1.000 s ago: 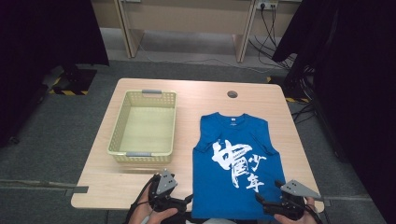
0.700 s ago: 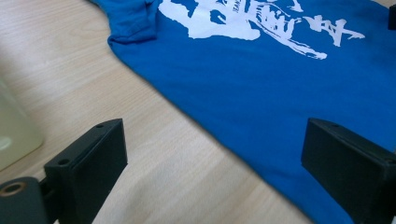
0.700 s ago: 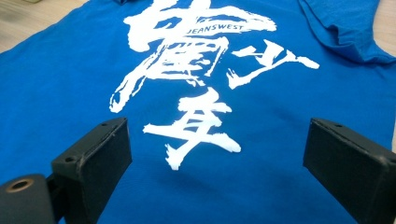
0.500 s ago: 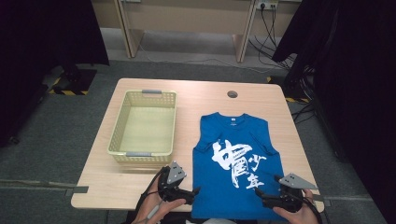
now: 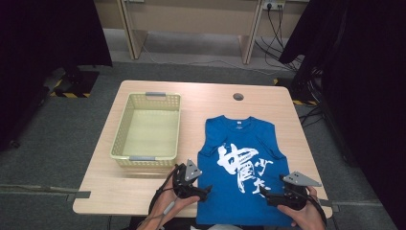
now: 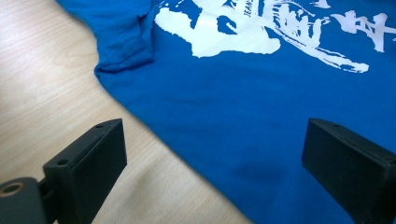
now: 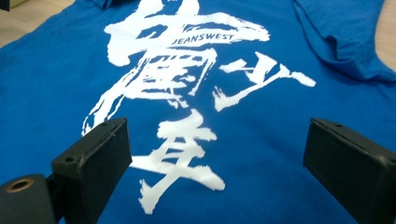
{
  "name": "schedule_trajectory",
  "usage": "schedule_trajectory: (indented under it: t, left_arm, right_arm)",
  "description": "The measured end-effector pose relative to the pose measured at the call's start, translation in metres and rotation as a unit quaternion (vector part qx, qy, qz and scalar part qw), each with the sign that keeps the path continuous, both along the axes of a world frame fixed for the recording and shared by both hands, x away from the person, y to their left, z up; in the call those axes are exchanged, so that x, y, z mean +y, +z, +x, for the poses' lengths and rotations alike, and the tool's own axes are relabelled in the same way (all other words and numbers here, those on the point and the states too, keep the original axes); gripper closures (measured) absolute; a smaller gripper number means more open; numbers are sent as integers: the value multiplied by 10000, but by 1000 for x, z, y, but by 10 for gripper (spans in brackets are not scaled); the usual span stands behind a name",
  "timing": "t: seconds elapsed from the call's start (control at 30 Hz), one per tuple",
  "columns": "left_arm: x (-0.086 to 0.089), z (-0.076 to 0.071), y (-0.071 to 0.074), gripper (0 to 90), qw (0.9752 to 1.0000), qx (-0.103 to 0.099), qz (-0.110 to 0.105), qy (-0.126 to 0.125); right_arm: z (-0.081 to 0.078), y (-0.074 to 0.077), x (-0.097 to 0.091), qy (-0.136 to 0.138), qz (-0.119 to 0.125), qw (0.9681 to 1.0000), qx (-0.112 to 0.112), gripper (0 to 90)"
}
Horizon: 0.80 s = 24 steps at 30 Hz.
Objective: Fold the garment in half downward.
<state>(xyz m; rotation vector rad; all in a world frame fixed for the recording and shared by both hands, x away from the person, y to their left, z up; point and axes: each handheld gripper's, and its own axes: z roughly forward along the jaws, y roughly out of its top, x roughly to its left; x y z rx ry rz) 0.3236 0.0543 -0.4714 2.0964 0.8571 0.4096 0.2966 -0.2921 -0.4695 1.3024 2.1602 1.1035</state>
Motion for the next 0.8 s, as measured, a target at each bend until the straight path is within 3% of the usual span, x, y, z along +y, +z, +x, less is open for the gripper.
schedule_trajectory:
  t: [0.43, 0.8]
  left_arm:
    - [-12, 18, 6, 59, 9999, -5, -112, -18]
    - [-20, 39, 10, 56, 9999, 61, -154, 46]
  right_arm:
    - [22, 7, -2, -168, -25, 9998, -60, 83]
    - [50, 12, -8, -284, -85, 9996, -18, 87]
